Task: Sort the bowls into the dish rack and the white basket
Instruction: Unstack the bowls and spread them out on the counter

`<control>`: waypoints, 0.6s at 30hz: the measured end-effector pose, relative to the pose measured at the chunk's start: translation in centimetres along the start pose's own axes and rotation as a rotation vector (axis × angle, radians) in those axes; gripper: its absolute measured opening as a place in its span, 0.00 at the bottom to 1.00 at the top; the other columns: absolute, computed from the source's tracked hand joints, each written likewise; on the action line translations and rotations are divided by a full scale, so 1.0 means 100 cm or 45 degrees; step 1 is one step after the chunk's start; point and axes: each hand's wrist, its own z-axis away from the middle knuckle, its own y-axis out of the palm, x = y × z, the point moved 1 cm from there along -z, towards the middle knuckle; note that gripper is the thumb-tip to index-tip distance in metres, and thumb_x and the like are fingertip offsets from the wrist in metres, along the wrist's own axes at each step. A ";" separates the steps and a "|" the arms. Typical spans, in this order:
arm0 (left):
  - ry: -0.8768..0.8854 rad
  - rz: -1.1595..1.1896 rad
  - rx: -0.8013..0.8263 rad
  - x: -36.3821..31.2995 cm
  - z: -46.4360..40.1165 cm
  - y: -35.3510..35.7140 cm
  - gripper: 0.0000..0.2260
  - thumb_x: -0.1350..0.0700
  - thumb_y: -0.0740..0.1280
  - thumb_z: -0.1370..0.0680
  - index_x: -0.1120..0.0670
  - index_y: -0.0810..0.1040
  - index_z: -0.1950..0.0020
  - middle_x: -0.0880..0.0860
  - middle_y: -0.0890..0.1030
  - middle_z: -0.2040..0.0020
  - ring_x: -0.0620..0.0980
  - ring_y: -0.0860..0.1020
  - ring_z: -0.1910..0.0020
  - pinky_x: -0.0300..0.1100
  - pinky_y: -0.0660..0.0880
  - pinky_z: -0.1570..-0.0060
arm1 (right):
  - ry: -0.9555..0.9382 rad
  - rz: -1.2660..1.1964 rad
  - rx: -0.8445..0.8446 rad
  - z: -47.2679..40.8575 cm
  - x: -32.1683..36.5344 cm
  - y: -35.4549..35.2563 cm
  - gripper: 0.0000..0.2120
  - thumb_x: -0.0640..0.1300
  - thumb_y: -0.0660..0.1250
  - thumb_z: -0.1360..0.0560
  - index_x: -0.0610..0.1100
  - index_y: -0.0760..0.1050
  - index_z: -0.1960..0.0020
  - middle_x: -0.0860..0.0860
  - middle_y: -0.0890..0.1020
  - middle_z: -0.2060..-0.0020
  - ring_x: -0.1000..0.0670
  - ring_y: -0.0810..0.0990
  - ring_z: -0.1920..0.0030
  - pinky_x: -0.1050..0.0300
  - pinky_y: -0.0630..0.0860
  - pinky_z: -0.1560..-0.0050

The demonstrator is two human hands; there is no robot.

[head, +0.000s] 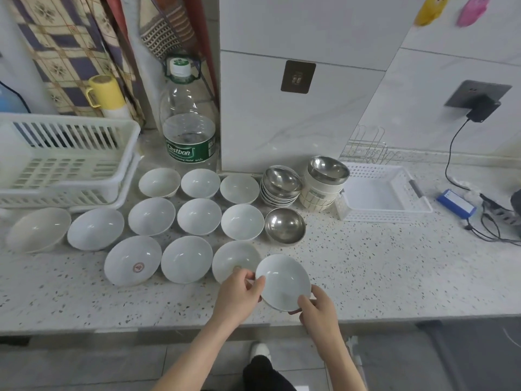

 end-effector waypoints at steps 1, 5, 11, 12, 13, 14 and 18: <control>-0.016 -0.033 0.038 -0.002 -0.004 0.003 0.07 0.44 0.67 0.22 0.46 0.74 0.54 0.46 0.81 0.61 0.39 0.80 0.64 0.31 0.67 0.70 | -0.002 0.009 0.003 -0.005 0.000 -0.003 0.12 0.37 0.61 0.25 0.47 0.76 0.44 0.47 0.85 0.65 0.60 0.79 0.73 0.63 0.70 0.72; -0.026 -0.154 0.208 -0.011 -0.015 0.018 0.16 0.42 0.72 0.28 0.45 0.73 0.44 0.41 0.77 0.58 0.37 0.77 0.61 0.31 0.69 0.66 | 0.001 0.096 0.035 -0.032 -0.001 -0.014 0.15 0.39 0.62 0.25 0.47 0.74 0.39 0.47 0.85 0.65 0.57 0.81 0.68 0.59 0.72 0.67; 0.040 -0.351 0.226 -0.024 -0.026 0.034 0.34 0.45 0.76 0.33 0.45 0.65 0.31 0.41 0.78 0.50 0.41 0.78 0.54 0.33 0.71 0.64 | 0.012 0.150 0.112 -0.057 -0.008 -0.024 0.15 0.40 0.62 0.24 0.48 0.72 0.38 0.48 0.85 0.64 0.56 0.82 0.65 0.60 0.74 0.67; 0.028 -0.433 0.210 -0.026 -0.027 0.036 0.33 0.45 0.76 0.32 0.47 0.66 0.32 0.42 0.79 0.50 0.43 0.78 0.55 0.34 0.70 0.65 | 0.014 0.154 0.133 -0.059 -0.009 -0.025 0.15 0.40 0.62 0.24 0.49 0.73 0.39 0.48 0.85 0.64 0.56 0.82 0.65 0.61 0.74 0.67; 0.006 -0.496 0.196 -0.026 -0.029 0.038 0.32 0.45 0.76 0.32 0.48 0.67 0.33 0.44 0.79 0.50 0.44 0.78 0.55 0.36 0.70 0.65 | 0.015 0.160 0.154 -0.061 -0.010 -0.025 0.14 0.40 0.62 0.24 0.49 0.73 0.39 0.48 0.84 0.65 0.57 0.81 0.67 0.62 0.73 0.69; -0.019 -0.542 0.188 -0.026 -0.030 0.040 0.32 0.44 0.76 0.32 0.49 0.67 0.33 0.45 0.80 0.49 0.46 0.78 0.54 0.38 0.72 0.63 | 0.018 0.164 0.172 -0.063 -0.011 -0.026 0.15 0.40 0.61 0.25 0.50 0.73 0.40 0.47 0.84 0.65 0.58 0.79 0.69 0.63 0.72 0.70; -0.048 -0.644 0.171 -0.024 -0.033 0.047 0.35 0.43 0.75 0.31 0.50 0.63 0.29 0.48 0.80 0.45 0.48 0.80 0.49 0.42 0.76 0.58 | 0.039 0.159 0.215 -0.071 -0.015 -0.027 0.16 0.39 0.61 0.25 0.51 0.72 0.39 0.46 0.83 0.65 0.58 0.73 0.73 0.63 0.70 0.71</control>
